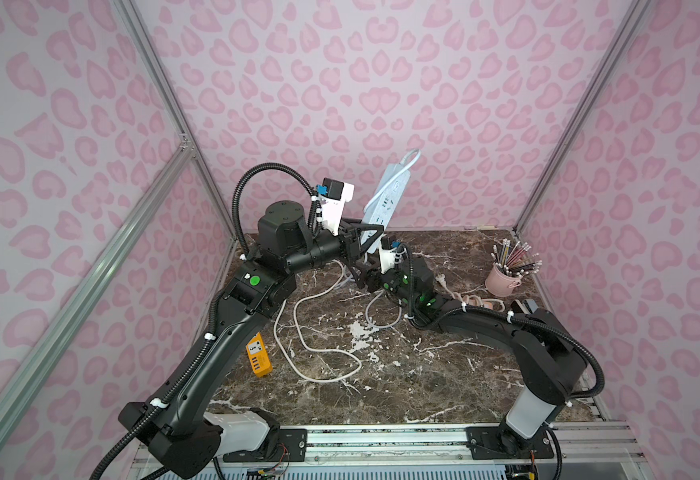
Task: Wrap the cord around the power strip
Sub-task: Wrap the power cord around the power strip.
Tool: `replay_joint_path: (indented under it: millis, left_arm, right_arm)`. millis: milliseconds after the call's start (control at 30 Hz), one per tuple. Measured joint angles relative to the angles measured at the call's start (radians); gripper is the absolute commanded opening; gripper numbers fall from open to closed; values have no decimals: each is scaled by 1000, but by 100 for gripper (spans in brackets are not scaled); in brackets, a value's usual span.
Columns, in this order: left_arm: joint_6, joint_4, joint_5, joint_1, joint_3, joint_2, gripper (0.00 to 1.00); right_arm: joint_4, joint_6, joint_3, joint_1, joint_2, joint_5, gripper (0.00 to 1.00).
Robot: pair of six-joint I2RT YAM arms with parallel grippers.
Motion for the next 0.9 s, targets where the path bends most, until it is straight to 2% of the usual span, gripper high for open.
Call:
replay_joint_path:
  millis: [100,167,233,400,500,633,800,900]
  left_arm:
    - [8,-4,4,3,5,-2,3]
    - [19,-11,5,6,11,-2,3]
    - [34,-11,7,14,15,-4,3]
    - [97,-43,-19,104,15,-17,3]
    - [138,-48,-42,220,5,-25,3]
    - [158,-53,11,360,-28,-11,3]
    - [187,-62,122,389,-50,23,3]
    - [211,-61,89,392,-83,27,3]
  right_arm:
    - [0,16,50,-5,62,17,58]
    - [3,39,64,-19,83,16,38]
    - [8,77,63,-40,87,18,25]
    - [-2,51,-10,-51,7,45,2]
    - [-40,-9,-125,-58,-106,92,0]
    - [-95,-39,-285,-161,-237,144,0]
    - [-129,-74,-336,-211,-327,136,0]
    - [-184,-107,-294,-194,-334,113,0]
